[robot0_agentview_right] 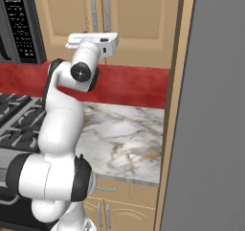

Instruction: Get the candle and the beer from the cabinet and move them to the dining counter.

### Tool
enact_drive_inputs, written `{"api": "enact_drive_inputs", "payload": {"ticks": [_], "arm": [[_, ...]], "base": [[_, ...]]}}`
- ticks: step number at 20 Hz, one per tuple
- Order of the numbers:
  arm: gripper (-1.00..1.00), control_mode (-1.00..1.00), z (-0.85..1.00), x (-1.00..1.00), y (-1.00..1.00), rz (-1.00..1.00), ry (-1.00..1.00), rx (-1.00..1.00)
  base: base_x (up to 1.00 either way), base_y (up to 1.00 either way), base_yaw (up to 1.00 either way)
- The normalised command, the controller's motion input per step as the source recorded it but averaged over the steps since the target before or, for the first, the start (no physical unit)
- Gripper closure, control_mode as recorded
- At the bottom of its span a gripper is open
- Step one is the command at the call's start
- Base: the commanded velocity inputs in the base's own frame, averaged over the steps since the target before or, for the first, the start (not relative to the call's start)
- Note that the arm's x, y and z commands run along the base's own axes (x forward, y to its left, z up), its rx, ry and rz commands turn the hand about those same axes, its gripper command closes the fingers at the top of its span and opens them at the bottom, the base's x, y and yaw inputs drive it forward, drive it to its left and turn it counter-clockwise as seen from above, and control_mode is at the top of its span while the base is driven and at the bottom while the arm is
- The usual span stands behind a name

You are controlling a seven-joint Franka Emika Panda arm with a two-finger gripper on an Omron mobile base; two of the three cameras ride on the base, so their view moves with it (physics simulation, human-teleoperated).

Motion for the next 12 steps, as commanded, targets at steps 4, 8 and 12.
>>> {"api": "enact_drive_inputs", "payload": {"ticks": [4,8,12], "arm": [[-1.00,-1.00,0.00,0.27,0.00,0.00,0.00,0.00],[-1.00,-1.00,0.00,0.27,0.00,0.00,0.00,0.00],[-1.00,-1.00,0.00,0.17,0.00,0.01,0.00,0.00]], "base": [[0.00,0.00,0.00],[0.00,0.00,0.00],[0.00,0.00,0.00]]}}
